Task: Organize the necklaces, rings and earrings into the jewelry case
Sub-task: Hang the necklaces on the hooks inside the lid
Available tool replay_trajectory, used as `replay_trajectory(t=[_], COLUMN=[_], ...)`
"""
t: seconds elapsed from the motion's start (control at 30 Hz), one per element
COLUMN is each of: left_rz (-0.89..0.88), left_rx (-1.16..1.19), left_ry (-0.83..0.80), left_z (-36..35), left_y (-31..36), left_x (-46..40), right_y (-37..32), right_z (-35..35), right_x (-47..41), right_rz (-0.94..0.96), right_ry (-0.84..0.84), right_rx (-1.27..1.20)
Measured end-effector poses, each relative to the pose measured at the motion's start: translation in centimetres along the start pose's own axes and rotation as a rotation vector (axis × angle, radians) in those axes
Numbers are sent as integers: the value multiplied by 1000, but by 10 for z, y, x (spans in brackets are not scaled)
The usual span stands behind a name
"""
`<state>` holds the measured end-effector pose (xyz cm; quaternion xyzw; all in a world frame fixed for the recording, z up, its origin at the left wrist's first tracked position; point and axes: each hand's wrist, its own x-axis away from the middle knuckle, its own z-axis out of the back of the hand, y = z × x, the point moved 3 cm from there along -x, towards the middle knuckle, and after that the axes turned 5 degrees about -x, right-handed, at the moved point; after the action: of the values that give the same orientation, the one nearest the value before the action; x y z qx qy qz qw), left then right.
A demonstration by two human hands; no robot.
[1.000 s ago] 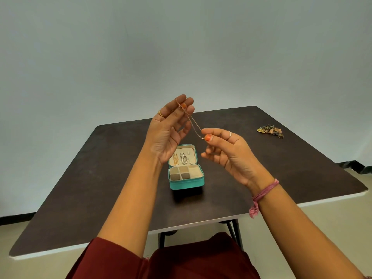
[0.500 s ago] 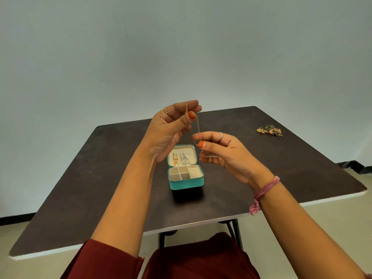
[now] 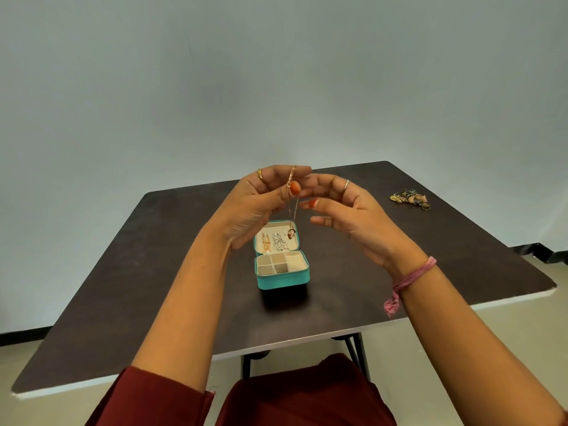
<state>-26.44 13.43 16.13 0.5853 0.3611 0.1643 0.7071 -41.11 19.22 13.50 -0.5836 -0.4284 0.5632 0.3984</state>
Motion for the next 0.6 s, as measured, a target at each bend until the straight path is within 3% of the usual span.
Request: replay_trajectory(t=[0.13,0.37,0.47,0.6], left_rz=[9,14,50,109], left_rx=[-46,-132,-170,-205], left_ry=[83,14,-76,-181], left_z=[4,4,4,6], left_y=[-2,-3,-3,-8], left_x=[0,3,5,6], right_y=[-1,-13,-27,-41], right_z=[-5,-3,-5,-8], right_x=[0,-4,-6,-12], right_rz=[-8,182,255,323], right_ry=[-21,152,42,-123], right_rx=[18,43,185,557])
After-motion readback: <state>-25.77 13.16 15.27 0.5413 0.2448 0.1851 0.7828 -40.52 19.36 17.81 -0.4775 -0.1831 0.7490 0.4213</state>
